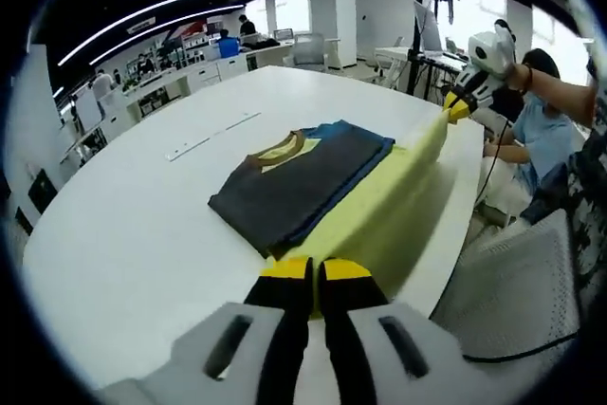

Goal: Fold the garment on the visible template until the final outline fits inside the template.

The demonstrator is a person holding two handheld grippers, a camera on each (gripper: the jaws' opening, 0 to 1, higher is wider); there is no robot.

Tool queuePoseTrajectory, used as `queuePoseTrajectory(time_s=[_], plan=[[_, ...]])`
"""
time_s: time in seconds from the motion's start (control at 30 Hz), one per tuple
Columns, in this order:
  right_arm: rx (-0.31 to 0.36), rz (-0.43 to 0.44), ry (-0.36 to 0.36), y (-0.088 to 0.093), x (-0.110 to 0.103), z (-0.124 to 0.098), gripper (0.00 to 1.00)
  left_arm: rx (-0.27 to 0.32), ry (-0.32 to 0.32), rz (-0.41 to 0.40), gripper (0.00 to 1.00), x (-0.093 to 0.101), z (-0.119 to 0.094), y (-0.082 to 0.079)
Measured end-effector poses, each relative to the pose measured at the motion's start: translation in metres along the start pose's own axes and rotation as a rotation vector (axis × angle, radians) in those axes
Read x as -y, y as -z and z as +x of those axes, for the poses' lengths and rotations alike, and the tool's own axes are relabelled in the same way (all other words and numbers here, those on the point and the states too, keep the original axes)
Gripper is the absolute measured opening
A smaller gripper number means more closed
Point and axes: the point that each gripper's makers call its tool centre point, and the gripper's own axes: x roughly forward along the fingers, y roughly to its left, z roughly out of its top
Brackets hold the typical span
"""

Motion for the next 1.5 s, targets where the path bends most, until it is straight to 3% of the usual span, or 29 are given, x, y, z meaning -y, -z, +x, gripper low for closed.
queuePoseTrajectory(time_s=[0.2,0.37,1.0,1.2,1.5], plan=[[0.032,-0.027,0.062,-0.017,0.018,0.002,0.0,0.033,-0.027,-0.006,0.0,-0.01,0.0,-0.012],[0.044,-0.056,0.105,-0.03,0.031,0.004,0.0,0.052,-0.081,0.074,0.0,-0.021,0.001,-0.029],[0.068,-0.079,0.249,-0.069,0.074,0.006,0.0,0.129,-0.197,0.0,0.0,-0.062,0.015,-0.07],[0.063,-0.079,0.289,-0.077,0.089,0.008,0.0,0.182,-0.241,-0.02,0.0,-0.075,0.02,-0.088],[0.042,-0.085,0.342,-0.086,0.114,0.016,0.0,0.204,-0.283,-0.019,0.0,-0.09,0.029,-0.102]])
